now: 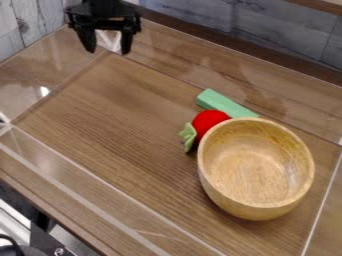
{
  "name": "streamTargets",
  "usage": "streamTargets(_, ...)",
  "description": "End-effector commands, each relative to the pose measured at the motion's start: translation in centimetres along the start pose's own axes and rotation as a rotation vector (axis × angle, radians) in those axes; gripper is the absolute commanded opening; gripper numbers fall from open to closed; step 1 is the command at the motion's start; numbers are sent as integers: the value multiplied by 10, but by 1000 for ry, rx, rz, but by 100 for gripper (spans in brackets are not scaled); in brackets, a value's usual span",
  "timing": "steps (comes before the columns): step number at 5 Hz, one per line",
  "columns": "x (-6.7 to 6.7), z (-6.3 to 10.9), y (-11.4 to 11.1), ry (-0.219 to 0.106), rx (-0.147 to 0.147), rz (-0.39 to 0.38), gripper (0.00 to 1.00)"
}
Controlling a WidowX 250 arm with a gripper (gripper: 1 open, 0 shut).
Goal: Move the red fruit to the right
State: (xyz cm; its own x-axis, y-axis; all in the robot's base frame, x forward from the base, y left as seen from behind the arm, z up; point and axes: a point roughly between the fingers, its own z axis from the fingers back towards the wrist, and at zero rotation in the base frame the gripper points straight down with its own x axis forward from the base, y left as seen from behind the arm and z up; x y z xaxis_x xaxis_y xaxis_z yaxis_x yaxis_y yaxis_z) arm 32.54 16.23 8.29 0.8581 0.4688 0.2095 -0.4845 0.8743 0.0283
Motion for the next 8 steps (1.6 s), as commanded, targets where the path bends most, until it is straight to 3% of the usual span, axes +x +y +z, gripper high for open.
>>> streamTargets(1, 14, 16, 3, -71, 9, 59, 100)
streamTargets(2, 17, 10, 10, -72, 23, 124, 100)
streamTargets(4, 28, 21, -3, -79, 18, 140, 100)
streamTargets(6, 13, 11, -2, -66, 23, 60, 100)
streamTargets(8, 16, -4, 1, -87, 4, -7, 100)
